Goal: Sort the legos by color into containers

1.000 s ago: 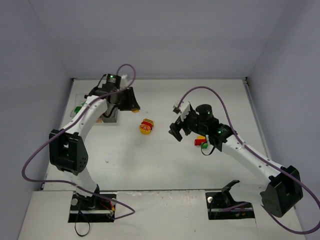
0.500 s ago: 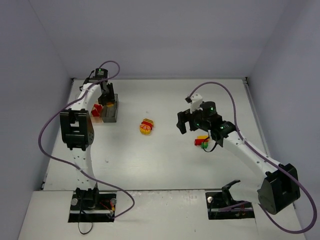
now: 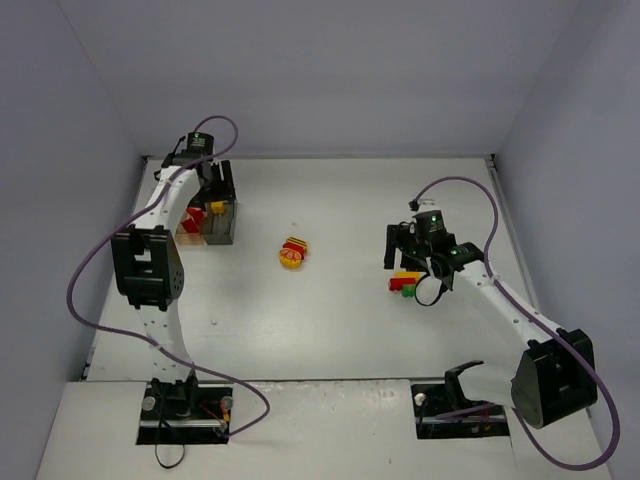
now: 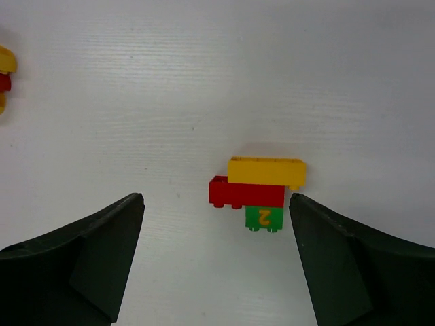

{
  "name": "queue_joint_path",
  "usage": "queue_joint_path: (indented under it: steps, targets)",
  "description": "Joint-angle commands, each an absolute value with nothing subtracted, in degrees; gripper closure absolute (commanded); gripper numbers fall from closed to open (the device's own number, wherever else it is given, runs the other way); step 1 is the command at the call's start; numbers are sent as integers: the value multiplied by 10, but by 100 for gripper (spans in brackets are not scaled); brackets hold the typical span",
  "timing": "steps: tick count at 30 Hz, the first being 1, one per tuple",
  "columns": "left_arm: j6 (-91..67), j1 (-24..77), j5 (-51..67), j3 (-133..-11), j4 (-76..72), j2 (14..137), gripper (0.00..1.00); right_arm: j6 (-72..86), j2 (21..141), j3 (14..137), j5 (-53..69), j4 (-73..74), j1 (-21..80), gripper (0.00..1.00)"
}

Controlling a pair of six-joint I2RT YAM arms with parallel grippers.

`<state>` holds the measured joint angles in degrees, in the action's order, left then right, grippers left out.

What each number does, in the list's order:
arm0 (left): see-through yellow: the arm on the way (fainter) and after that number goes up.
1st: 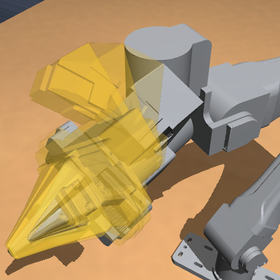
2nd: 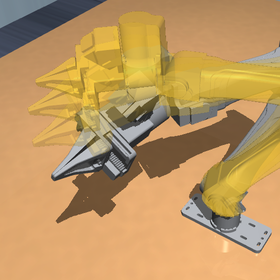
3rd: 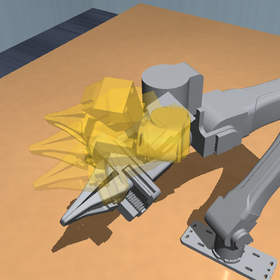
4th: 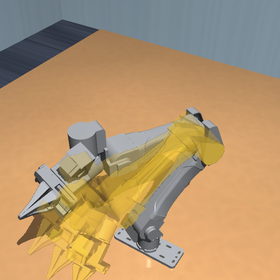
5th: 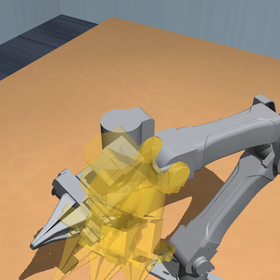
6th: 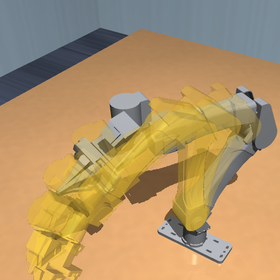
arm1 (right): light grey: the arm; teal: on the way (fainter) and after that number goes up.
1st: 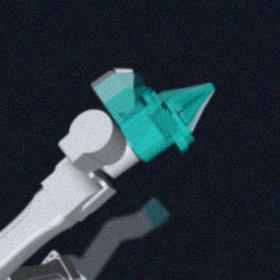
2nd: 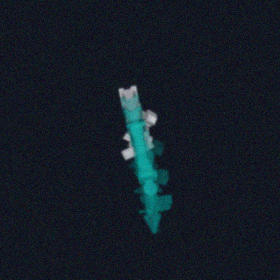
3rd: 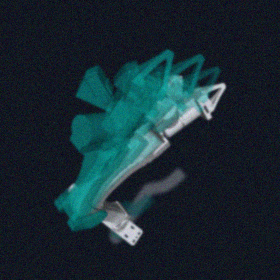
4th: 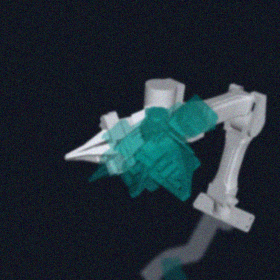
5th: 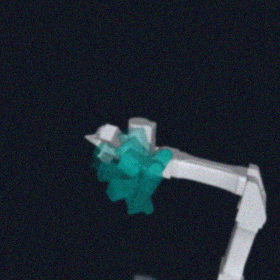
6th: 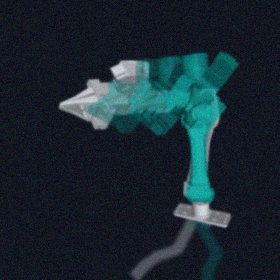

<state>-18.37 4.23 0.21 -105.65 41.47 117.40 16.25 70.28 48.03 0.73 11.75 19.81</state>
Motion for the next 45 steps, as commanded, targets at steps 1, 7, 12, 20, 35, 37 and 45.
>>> queue_joint_path:
  steps: [1,7,12,20,35,37,45]
  targets:
    - [-197,71,25,-1044,417,1078,31,228,710,474,-25,156,197,16]
    - [-216,158,75,-983,418,984,31,263,728,442,-29,161,196,16]
    - [-226,228,101,-948,418,920,31,268,757,433,-47,140,196,18]
    - [-245,263,123,-886,414,860,31,272,834,451,-32,103,196,11]
    - [-244,264,152,-868,406,847,31,244,860,437,-43,60,199,40]
    - [-241,265,167,-868,402,846,31,219,844,432,-36,48,202,60]
    - [-231,265,284,-869,381,853,31,13,703,417,53,-57,288,95]
